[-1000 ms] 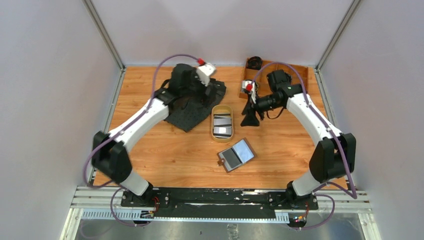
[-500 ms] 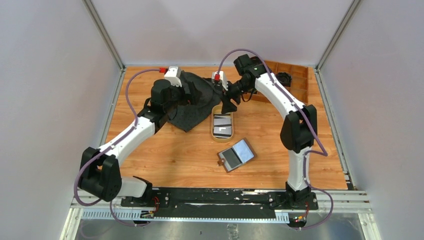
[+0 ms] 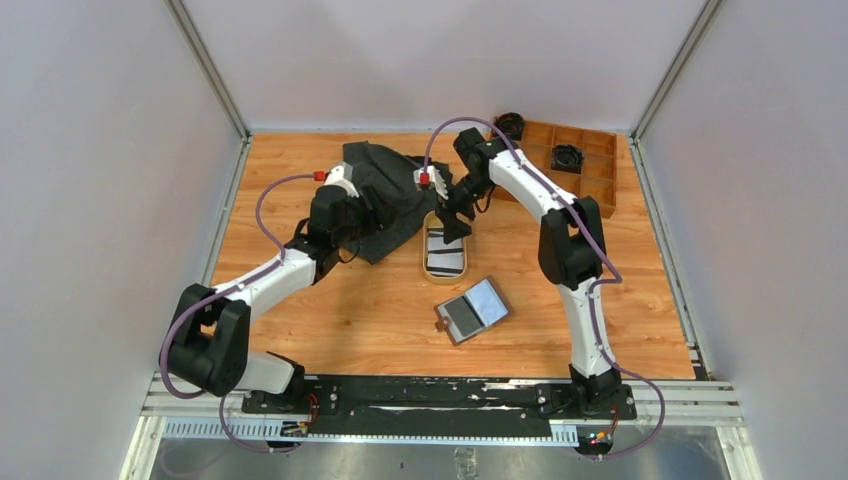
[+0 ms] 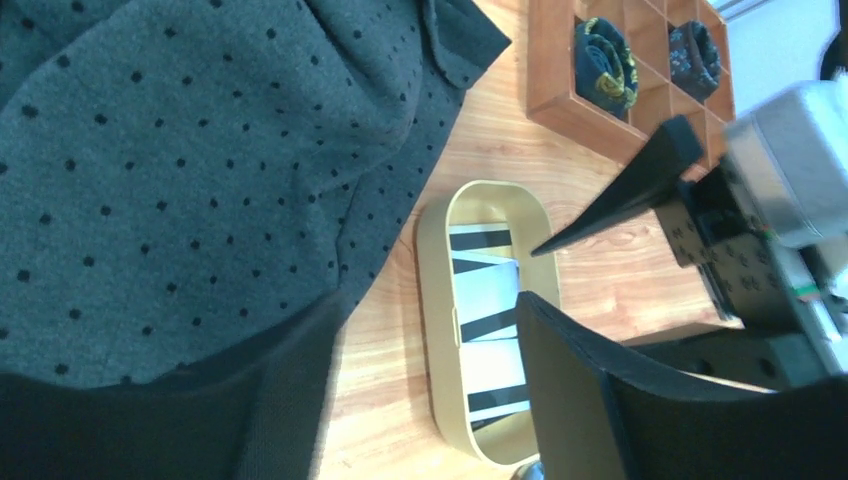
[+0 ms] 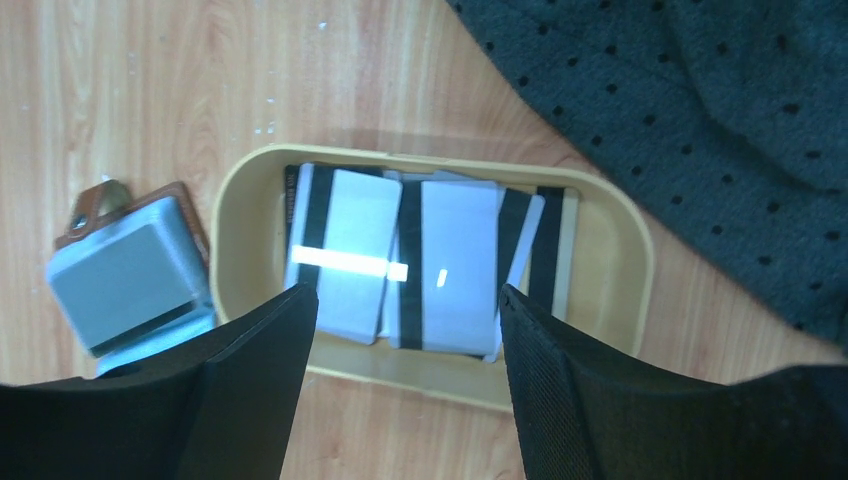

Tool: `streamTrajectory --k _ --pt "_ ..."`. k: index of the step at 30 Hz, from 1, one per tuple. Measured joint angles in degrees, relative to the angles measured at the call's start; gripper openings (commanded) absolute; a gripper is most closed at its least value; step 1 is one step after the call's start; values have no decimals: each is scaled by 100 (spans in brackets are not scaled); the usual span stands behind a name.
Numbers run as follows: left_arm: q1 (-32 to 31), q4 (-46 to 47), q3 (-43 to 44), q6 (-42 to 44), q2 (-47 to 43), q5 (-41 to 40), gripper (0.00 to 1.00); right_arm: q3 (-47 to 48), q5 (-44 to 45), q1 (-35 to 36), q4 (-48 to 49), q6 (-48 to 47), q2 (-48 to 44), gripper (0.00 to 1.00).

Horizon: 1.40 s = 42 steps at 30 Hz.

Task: Put the credit cards into the card holder
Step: Pick up the credit card from the storage box.

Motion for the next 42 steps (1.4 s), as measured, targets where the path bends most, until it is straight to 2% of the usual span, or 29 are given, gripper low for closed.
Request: streamTrajectory --k 6,24,30,33,42 --pt "-33 236 -153 -800 153 321 60 533 212 26 -153 -181 597 70" --pt "-728 273 -15 -1340 1145 136 60 632 879 118 -229 81 1023 70" --pt "-868 278 155 -1355 1373 116 43 564 894 140 -208 103 999 69" --pt "-935 284 254 -1349 1528 111 38 483 874 157 -203 105 957 69" --pt "-1104 136 420 -1281 1803 -59 37 232 758 175 -118 188 828 68"
